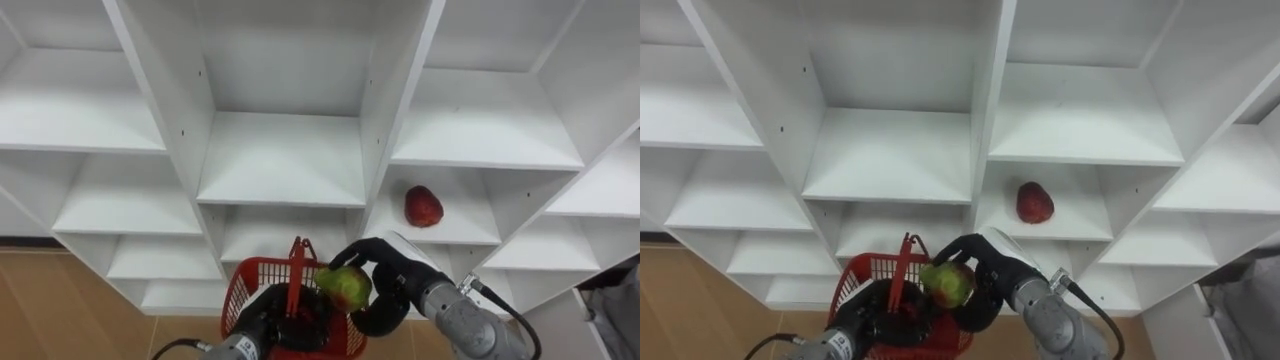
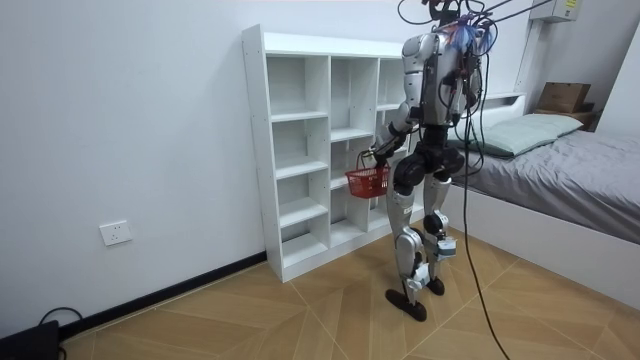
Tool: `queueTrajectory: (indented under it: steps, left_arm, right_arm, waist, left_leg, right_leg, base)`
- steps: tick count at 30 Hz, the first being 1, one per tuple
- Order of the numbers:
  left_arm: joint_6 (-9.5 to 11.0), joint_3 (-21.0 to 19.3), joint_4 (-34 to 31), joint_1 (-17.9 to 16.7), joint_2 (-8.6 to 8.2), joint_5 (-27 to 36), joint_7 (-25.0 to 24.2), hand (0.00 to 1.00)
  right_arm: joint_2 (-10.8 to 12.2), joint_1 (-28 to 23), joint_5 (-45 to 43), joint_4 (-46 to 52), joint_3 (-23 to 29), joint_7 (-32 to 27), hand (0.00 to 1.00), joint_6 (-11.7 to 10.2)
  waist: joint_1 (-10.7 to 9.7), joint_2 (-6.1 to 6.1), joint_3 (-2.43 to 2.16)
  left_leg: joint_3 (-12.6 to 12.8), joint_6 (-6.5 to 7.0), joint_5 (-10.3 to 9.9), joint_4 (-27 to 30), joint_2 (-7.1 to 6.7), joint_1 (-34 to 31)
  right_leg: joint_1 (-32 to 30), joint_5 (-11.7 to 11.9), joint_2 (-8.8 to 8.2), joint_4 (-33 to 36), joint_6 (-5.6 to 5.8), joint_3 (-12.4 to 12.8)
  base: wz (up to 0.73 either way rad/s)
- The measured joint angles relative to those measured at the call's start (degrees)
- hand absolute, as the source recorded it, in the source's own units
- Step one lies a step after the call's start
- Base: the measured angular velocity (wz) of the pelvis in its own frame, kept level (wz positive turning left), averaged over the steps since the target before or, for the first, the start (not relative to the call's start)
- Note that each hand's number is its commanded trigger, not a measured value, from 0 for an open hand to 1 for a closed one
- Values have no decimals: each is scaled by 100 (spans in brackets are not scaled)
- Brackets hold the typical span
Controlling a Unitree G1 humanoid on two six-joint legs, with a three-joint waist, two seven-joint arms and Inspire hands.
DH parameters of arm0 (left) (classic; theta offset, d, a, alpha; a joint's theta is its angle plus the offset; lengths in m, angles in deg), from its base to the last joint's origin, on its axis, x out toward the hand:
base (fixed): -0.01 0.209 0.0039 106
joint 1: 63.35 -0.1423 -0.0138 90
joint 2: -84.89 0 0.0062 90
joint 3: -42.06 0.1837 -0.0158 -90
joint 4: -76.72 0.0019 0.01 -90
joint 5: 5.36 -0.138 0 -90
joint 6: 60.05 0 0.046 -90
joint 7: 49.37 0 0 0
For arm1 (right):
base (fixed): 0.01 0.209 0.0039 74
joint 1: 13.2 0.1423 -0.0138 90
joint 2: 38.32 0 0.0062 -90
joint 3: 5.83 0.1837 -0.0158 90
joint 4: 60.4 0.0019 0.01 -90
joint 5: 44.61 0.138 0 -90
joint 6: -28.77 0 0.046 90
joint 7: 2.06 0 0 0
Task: Collect fruits from the closet
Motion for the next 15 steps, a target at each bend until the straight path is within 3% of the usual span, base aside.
queueTrajectory:
  steps: [4,15]
  left_arm:
    - [0,78,0,-5,2,0,82,100]
    - [-5,113,-6,-95,72,-157,-46,100]
  right_arm:
    - [-4,140,-3,-127,-56,-46,100,4]
    - [-12,319,-147,-618,-67,-107,100,17]
  waist:
    - [5,-51,24]
    - [32,-89,3]
  left_leg:
    - [-7,0,0,3,0,-1]
    - [-165,0,0,6,-4,-13]
  right_leg:
    - [8,1,0,0,-1,-13]
    - [54,-9,-20,-23,3,-150]
  base:
    - [1]
    - [6]
